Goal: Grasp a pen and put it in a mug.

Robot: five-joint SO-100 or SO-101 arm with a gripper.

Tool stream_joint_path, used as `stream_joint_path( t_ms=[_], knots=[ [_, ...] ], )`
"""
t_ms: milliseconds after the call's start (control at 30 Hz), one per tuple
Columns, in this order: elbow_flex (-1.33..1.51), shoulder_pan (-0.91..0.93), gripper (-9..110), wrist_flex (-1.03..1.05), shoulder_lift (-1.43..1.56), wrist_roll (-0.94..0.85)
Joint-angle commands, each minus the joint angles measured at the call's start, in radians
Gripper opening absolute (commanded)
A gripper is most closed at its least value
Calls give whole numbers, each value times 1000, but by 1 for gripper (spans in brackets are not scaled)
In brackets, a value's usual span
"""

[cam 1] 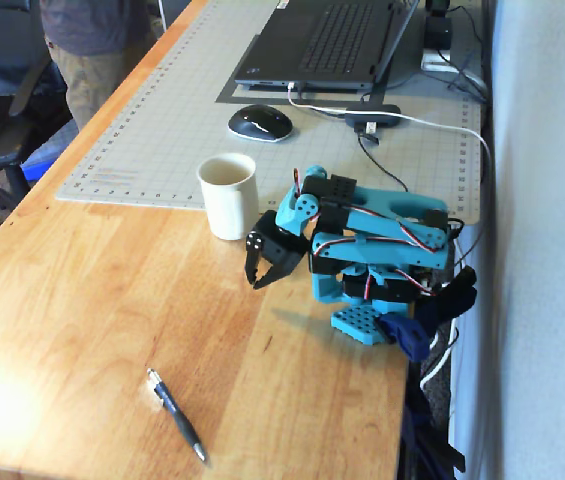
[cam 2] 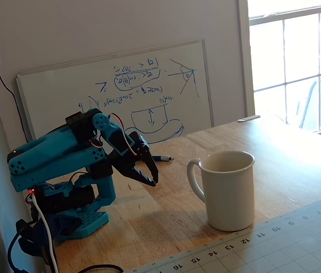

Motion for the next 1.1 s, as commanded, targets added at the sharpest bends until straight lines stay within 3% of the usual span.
stream_joint_path(
  t_ms=[0, 367, 633, 833, 1067],
  knots=[
    [-190, -40, 0, -52, -192, 92],
    [-413, -267, 0, -495, -689, 221],
    [-508, -296, 0, -772, -890, 252],
    [-594, -308, 0, -790, -989, 560],
    [-686, -416, 0, -790, -1120, 1078]
  ],
)
